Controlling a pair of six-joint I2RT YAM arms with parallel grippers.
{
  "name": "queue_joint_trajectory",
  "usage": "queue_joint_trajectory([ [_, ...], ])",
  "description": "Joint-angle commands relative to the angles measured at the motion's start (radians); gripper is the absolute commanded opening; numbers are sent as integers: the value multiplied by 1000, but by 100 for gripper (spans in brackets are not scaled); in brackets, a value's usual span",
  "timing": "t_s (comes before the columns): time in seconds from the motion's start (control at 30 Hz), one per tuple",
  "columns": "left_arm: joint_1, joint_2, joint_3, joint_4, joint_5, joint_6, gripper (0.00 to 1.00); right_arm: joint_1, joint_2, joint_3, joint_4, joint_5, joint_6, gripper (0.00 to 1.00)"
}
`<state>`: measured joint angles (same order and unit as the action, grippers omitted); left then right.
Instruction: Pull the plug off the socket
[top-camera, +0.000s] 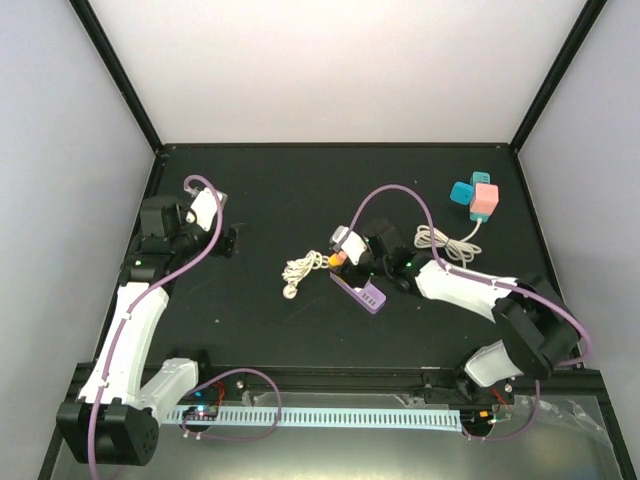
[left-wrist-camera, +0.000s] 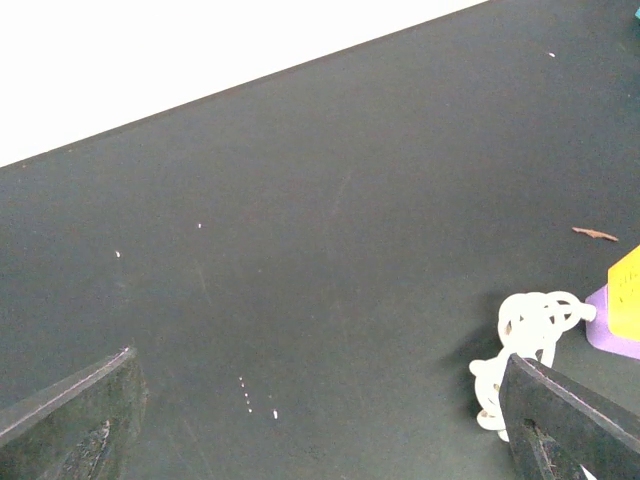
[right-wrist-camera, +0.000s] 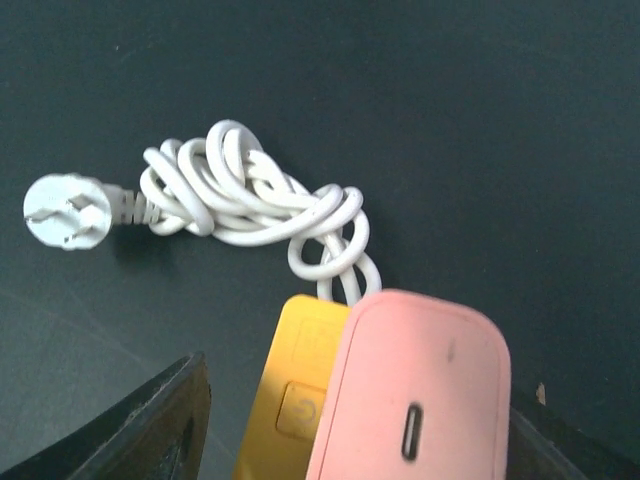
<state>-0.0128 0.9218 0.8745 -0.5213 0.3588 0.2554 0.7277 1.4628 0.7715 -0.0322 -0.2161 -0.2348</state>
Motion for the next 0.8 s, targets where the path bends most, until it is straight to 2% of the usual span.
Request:
queue_joint_trajectory([
  [0.0,-4,-10,-7,43,6,-24,99,21,36,8,119,9,42,65],
  [0.3,-4,5,8,40,22,-16,99,45,119,50,216,31,73,61],
  [0.37,-4,3,9,38,25,-9,99,45,107,64,182,29,72,69],
  [0.43,-4,0,5,39,26,-9,99,45,62,56,140,40,52,91],
  [0.47,-4,0,4,40,27,-8,99,44,34,44,123,50,43,98],
  [0.6,-4,4,0,45,37,-11,99,40,-91,-2,14,75,-20,100],
  [0.77,-6,10,8,49,41,-27,99,20,-169,-61,-67,140,-51,100],
])
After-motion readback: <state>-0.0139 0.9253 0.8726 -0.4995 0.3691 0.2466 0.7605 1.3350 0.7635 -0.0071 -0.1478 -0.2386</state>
